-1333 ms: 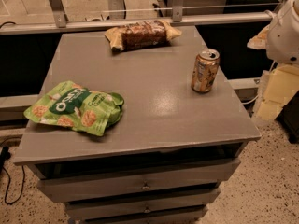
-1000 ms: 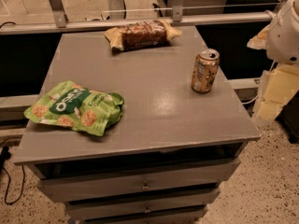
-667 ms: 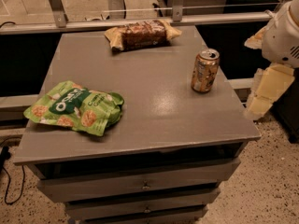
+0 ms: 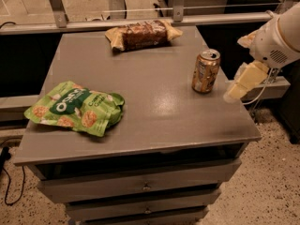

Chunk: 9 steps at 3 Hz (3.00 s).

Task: Move orange can near green rice chip bag

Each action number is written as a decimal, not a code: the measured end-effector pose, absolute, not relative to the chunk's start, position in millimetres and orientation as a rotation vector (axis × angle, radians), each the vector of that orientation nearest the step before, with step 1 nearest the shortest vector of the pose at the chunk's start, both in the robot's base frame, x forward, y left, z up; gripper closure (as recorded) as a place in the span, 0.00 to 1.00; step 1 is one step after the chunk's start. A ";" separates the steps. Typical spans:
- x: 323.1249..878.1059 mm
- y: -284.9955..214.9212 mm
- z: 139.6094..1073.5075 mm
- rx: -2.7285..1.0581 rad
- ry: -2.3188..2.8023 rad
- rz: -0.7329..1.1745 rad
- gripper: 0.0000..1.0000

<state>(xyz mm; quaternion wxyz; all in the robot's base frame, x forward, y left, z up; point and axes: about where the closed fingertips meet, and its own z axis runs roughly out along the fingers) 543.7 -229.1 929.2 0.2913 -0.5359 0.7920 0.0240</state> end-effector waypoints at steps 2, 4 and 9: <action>601.1 -212.8 912.6 -1.194 1.927 0.308 0.00; 622.6 -189.1 901.0 -1.042 1.833 0.527 0.00; 623.6 -180.0 943.8 -0.980 1.677 0.636 1.00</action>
Offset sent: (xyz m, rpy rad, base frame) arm 0.0793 0.0200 -0.0173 0.4998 -0.1435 -0.0306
